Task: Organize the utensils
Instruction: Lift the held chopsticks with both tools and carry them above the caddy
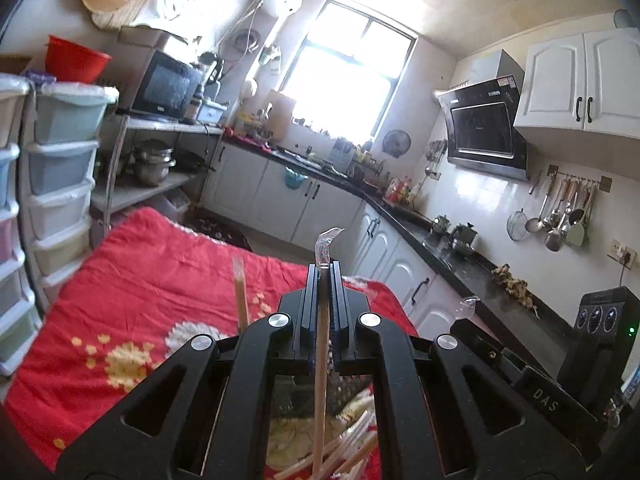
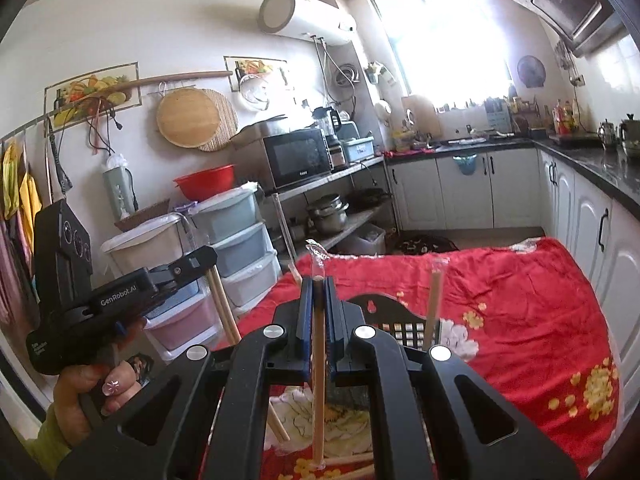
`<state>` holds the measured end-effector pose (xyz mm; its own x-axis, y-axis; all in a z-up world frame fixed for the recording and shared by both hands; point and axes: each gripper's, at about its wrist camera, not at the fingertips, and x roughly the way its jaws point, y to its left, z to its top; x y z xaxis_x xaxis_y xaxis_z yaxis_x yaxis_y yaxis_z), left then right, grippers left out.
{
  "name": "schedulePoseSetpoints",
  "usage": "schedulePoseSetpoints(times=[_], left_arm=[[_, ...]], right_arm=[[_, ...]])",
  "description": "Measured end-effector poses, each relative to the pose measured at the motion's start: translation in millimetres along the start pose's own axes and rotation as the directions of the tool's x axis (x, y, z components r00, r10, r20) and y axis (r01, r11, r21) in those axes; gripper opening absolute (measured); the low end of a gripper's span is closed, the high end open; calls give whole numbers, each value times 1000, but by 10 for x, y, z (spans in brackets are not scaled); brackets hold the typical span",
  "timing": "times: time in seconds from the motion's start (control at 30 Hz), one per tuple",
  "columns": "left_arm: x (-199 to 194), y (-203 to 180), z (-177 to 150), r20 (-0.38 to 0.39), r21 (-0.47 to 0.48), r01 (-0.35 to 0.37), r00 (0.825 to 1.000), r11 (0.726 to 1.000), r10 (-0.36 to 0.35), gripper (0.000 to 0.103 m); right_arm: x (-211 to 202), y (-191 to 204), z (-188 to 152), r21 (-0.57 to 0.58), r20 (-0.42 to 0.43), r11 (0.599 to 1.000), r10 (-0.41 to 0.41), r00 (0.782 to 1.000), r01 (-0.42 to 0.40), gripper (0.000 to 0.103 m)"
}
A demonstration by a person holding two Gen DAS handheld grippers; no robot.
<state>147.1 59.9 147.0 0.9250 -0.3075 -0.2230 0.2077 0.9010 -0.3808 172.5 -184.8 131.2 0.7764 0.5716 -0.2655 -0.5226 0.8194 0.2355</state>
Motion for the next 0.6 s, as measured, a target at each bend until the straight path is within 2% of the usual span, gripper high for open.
schedulePoseSetpoints(times=[0.3,0.6], left_arm=[[-67,-108,280,93,35,-25,995,999,21,2],[-90,-175,497,170,53,-51,985,997,41,2]], right_arm=[[-1,1,237,-39,81,999,-30,996,33,6],[-66,-118,465,-66,166,993,-84,983,96,6]])
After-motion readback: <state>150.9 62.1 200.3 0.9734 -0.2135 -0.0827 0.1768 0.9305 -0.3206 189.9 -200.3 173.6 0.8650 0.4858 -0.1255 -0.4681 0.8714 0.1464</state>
